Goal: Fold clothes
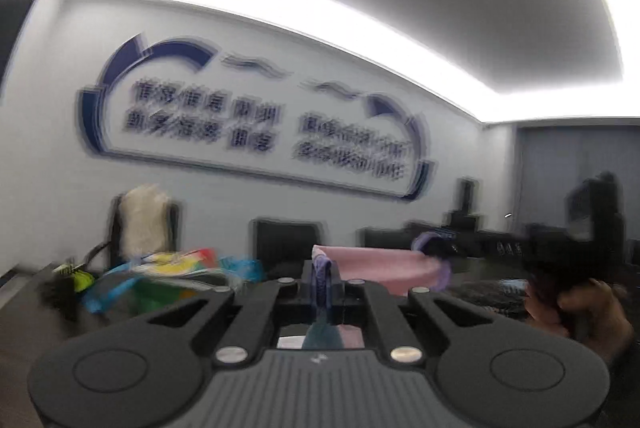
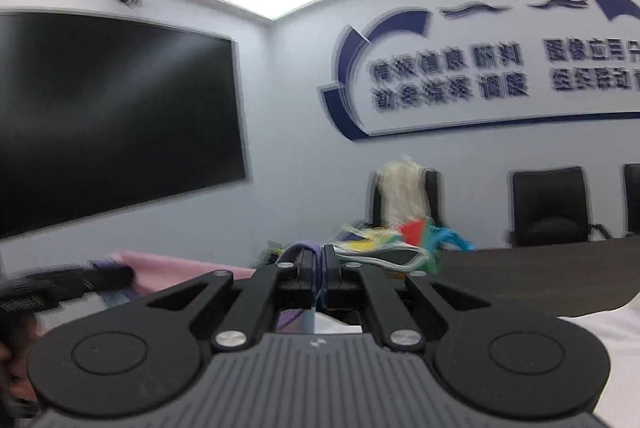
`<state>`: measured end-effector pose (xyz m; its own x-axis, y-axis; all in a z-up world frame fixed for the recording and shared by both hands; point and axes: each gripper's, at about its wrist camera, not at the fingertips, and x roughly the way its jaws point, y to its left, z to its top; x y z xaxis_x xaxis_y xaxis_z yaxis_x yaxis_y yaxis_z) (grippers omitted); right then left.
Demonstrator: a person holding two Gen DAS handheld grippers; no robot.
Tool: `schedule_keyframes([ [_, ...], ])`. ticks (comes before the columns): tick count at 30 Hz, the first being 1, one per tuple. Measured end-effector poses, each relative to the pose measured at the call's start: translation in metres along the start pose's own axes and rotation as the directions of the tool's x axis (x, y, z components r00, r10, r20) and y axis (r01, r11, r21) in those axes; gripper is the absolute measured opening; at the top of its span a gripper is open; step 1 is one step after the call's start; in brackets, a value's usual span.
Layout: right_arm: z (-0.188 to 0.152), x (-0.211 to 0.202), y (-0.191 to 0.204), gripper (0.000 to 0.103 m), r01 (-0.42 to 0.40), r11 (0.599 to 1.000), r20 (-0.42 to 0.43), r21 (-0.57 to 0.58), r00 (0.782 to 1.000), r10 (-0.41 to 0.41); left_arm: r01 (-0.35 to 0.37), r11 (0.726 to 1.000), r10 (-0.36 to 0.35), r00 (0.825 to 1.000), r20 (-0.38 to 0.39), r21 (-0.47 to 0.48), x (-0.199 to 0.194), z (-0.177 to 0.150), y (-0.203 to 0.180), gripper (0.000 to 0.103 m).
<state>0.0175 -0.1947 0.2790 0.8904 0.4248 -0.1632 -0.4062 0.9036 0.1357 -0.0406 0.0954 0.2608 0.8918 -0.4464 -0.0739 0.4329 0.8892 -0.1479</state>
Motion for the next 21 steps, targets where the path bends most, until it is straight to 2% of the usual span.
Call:
schedule_keyframes([
  [2,0.021,0.05,0.008,0.002,0.053,0.998,-0.03,-0.02,0.998,-0.054,-0.052,0.999,0.052,0.999,0.015,-0.013,0.018,0.03,0.013,0.002],
  [4,0.048,0.06,0.017,0.002,0.054,0.998,0.034,-0.02,0.998,-0.053,-0.049,0.999,0.049,0.995,0.089,-0.003,0.007,0.064,0.013,0.002],
  [7,0.081,0.022,0.033,0.002,0.004,0.998,0.166,-0.061,0.986,0.006,-0.034,0.998,0.02,0.975,0.223,0.059,-0.029,0.105,-0.005,0.002],
  [9,0.094,-0.008,0.041,0.002,-0.025,0.996,0.236,-0.087,0.971,0.045,-0.031,0.991,-0.008,0.958,0.288,0.129,-0.059,0.11,-0.028,0.002],
  [12,0.079,-0.064,0.042,0.002,-0.064,0.992,0.296,-0.113,0.95,0.095,-0.02,0.986,-0.031,0.954,0.299,0.164,-0.09,0.066,-0.056,0.002],
  [14,0.042,-0.094,0.04,0.002,-0.083,0.987,0.284,-0.137,0.951,0.119,-0.011,0.984,-0.044,0.953,0.299,0.181,-0.109,0.033,-0.074,0.002],
  [16,0.0,-0.12,0.037,0.002,-0.101,0.982,0.248,-0.161,0.959,0.139,0.024,0.993,-0.048,0.978,0.202,0.12,-0.117,-0.033,-0.077,0.002],
  [18,-0.057,-0.136,0.032,0.002,-0.119,0.978,0.147,-0.172,0.978,0.145,0.056,0.998,-0.059,0.995,0.079,0.035,-0.123,-0.106,-0.077,0.002],
  [19,-0.088,-0.135,0.026,0.002,-0.138,0.979,0.053,-0.148,0.988,0.148,0.068,0.998,-0.068,0.998,0.017,-0.008,-0.126,-0.142,-0.077,0.002],
  [20,-0.119,-0.135,0.021,0.002,-0.155,0.98,-0.041,-0.123,0.988,0.151,0.077,0.996,-0.079,0.996,-0.044,-0.053,-0.129,-0.179,-0.077,0.003],
  [21,-0.149,-0.134,0.016,0.003,-0.17,0.981,-0.136,-0.096,0.978,0.156,0.073,0.993,-0.08,0.994,-0.076,-0.089,-0.131,-0.198,-0.074,0.011],
])
